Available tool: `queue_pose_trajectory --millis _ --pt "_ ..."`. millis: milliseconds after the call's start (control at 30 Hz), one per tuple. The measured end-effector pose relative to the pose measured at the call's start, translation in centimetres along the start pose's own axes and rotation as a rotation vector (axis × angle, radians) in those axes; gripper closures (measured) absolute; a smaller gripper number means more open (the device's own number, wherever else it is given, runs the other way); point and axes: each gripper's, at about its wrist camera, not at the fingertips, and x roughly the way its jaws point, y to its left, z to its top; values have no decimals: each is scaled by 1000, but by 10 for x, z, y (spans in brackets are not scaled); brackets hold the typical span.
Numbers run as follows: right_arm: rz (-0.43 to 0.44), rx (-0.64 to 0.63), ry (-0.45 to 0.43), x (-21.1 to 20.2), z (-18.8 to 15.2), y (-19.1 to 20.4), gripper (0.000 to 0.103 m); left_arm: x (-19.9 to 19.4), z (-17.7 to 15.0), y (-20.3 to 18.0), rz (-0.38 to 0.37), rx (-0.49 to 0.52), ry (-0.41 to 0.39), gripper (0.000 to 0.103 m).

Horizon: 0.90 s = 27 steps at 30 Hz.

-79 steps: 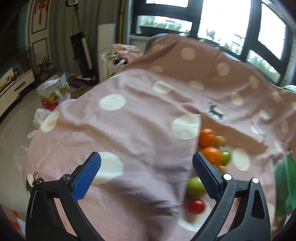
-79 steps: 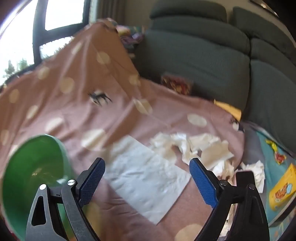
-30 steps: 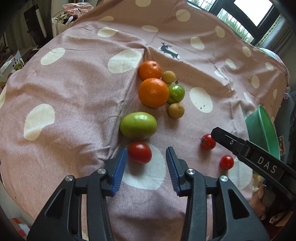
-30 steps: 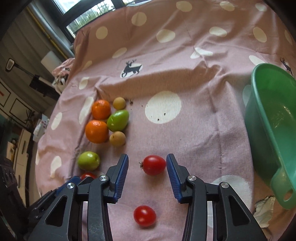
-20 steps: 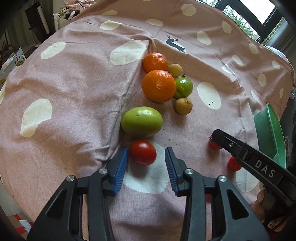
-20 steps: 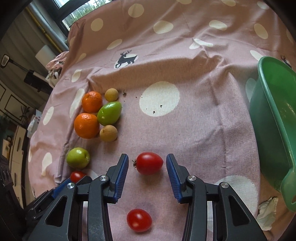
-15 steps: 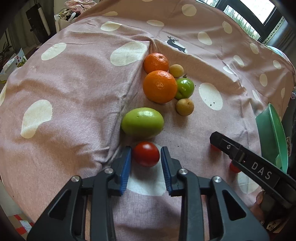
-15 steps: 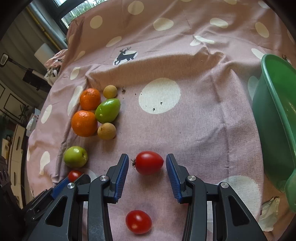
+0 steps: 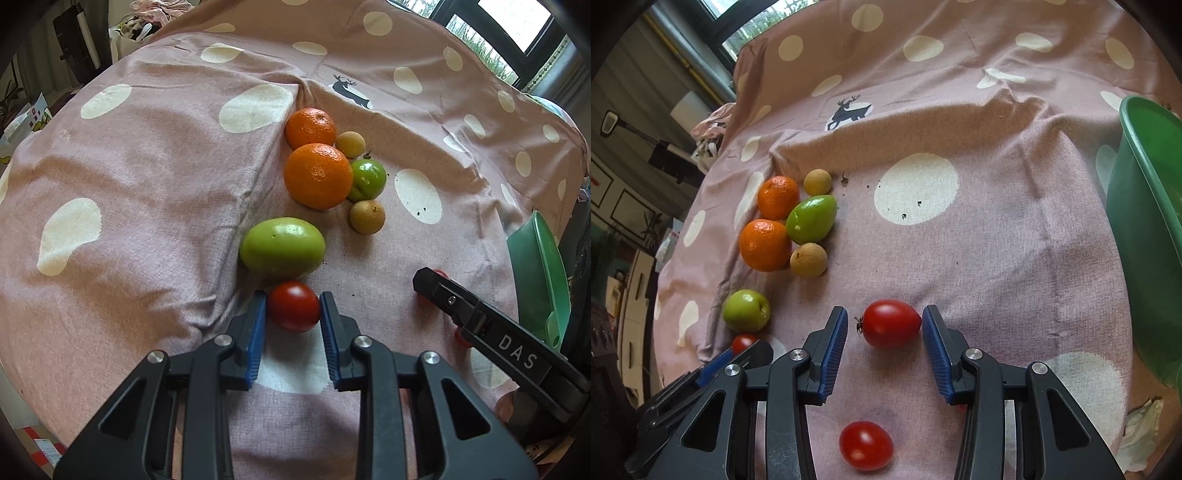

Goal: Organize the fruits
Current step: 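Close the left tool on a red cherry tomato while the right tool grasps another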

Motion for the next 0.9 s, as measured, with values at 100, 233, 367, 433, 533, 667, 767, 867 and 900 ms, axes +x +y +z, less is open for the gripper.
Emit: queue_pose_trajectory --millis 100,233,367,433,533,667,767,867,900 --pt "-33 -39 -5 0 -2 7 59 -1 1 0 -6 -8 0 75" --pt "-108 -86 -13 2 -3 14 66 -1 1 0 -12 -11 -3 75" --pt "-107 -74 -13 2 -1 12 67 -4 1 1 -31 -14 -10 75" --pt "-100 -63 -8 2 0 11 67 -6 1 0 -39 -13 -17 75" --pt "-95 -62 -7 2 -2 13 67 -10 1 -2 -40 -10 -33 75" --pt "-90 -77 -30 -4 -2 20 67 -18 2 -4 -43 -2 -69 75" --pt "-66 -74 -60 -14 -1 23 67 -27 2 -6 -47 1 -111 75" --pt "-54 -60 -88 -24 1 22 67 -36 2 -9 -65 9 -154 75" --pt "-48 -53 -99 -27 2 22 67 -38 2 -10 -69 12 -163 75"
